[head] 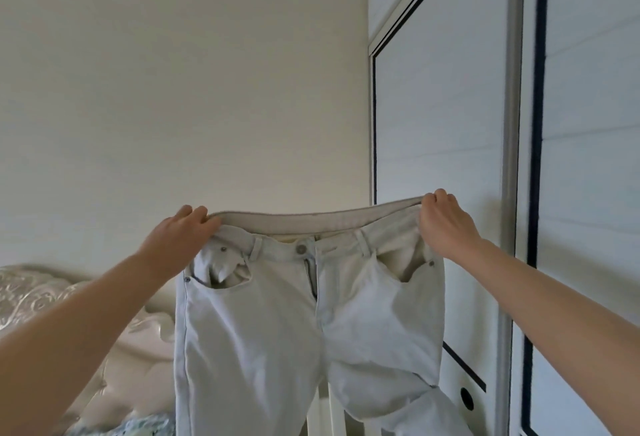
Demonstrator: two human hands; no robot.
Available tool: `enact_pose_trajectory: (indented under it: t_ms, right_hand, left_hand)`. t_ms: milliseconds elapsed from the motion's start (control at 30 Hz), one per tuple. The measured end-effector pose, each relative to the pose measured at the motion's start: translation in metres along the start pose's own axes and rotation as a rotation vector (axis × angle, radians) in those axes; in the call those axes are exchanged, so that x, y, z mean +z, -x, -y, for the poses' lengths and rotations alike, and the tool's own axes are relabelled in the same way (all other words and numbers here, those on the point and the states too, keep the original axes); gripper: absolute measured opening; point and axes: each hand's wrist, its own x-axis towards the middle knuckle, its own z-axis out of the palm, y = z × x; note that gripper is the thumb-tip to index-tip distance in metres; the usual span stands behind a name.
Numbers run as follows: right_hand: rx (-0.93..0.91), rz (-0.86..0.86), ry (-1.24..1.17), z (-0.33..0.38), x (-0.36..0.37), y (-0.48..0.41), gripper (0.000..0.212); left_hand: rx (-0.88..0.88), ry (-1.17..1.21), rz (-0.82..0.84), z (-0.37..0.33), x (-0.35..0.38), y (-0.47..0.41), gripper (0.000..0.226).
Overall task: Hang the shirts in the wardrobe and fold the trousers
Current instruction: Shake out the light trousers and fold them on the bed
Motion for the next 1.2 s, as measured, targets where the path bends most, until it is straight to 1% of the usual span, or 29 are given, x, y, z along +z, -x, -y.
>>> enact_pose_trajectory:
  t_ms: [67,133,167,200,267,300,333,367,400,467,567,600,667,733,767,833,867,933,967,1000,1100,1133,1200]
  right_hand:
    - [-0.046,0.084,-0.055,-0.007,-0.003,-0.003,0.006]
    - [-0.044,0.135,-0.155,-0.007,-0.006,-0.008,0.021]
    - [-0.021,0.106,-0.217,-0.004,-0.009,-0.011,0.025]
    - [0.007,0.033,-0.281,0.0,-0.011,-0.015,0.025]
    - [0.088,-0.165,-0.441,0.014,-0.018,-0.023,0.024]
    - [0.124,-0.237,-0.551,0.021,-0.021,-0.026,0.024]
    - [0.142,-0.278,-0.655,0.026,-0.025,-0.029,0.025]
    - [0.143,-0.281,-0.739,0.03,-0.028,-0.031,0.026]
    - [0.13,-0.272,-0.79,0.033,-0.031,-0.033,0.027]
    - [0.097,-0.253,-0.831,0.037,-0.036,-0.034,0.029]
    - [0.095,-0.279,-0.893,0.042,-0.041,-0.038,0.031]
    - [0.09,-0.274,-0.912,0.046,-0.043,-0.038,0.03]
    - [0.042,-0.239,-0.938,0.058,-0.047,-0.04,0.026]
    - [-0.013,-0.204,-0.969,0.073,-0.051,-0.038,0.022]
    - [-0.032,-0.196,-0.982,0.079,-0.051,-0.037,0.02]
    - [-0.057,-0.188,-0.979,0.088,-0.052,-0.034,0.02]
    - [-0.063,-0.173,-0.983,0.09,-0.052,-0.033,0.02]
    - [-0.1,-0.121,-1.029,0.089,-0.052,-0.032,0.019]
    - [-0.142,-0.091,-1.054,0.087,-0.052,-0.03,0.018]
    - [-0.196,-0.057,-1.076,0.086,-0.053,-0.026,0.017]
    - [-0.31,0.048,-1.1,0.087,-0.055,-0.013,0.011]
    - [-0.313,0.07,-1.117,0.087,-0.053,-0.009,0.009]
    - [-0.258,0.069,-1.2,0.084,-0.047,0.0,0.006]
  left_hand:
    - [-0.065,0.004,0.088,-0.01,0.0,-0.006,0.043]
    - [-0.158,0.048,0.214,-0.017,0.001,-0.016,0.034]
    - [-0.2,0.09,0.25,-0.022,-0.001,-0.023,0.031]
    - [-0.256,0.146,0.253,-0.027,-0.004,-0.031,0.028]
    - [-0.386,0.265,0.152,-0.033,-0.01,-0.047,0.022]
    - [-0.447,0.321,0.095,-0.035,-0.014,-0.055,0.017]
    - [-0.495,0.357,0.052,-0.038,-0.02,-0.063,0.013]
    - [-0.526,0.389,0.039,-0.041,-0.026,-0.07,0.013]
    - [-0.54,0.423,0.046,-0.046,-0.032,-0.076,0.014]
    - [-0.528,0.467,0.115,-0.057,-0.043,-0.084,0.017]
    - [-0.478,0.408,0.259,-0.073,-0.047,-0.083,0.021]
    - [-0.484,0.416,0.282,-0.079,-0.045,-0.082,0.021]
    - [-0.497,0.514,0.27,-0.095,-0.044,-0.082,0.021]
    - [-0.486,0.677,0.223,-0.115,-0.045,-0.087,0.029]
    - [-0.467,0.768,0.225,-0.123,-0.047,-0.092,0.034]
    - [-0.437,0.939,0.279,-0.134,-0.053,-0.101,0.046]
    - [-0.439,1.019,0.326,-0.137,-0.054,-0.104,0.056]
    - [-0.451,1.132,0.415,-0.142,-0.058,-0.109,0.083]
    - [-0.441,1.155,0.451,-0.146,-0.059,-0.11,0.09]
    - [-0.421,1.16,0.471,-0.151,-0.06,-0.111,0.086]
    - [-0.409,1.173,0.437,-0.16,-0.053,-0.116,0.042]
    - [-0.432,1.176,0.418,-0.162,-0.048,-0.116,0.032]
    - [-0.464,1.136,0.369,-0.163,-0.037,-0.116,0.015]
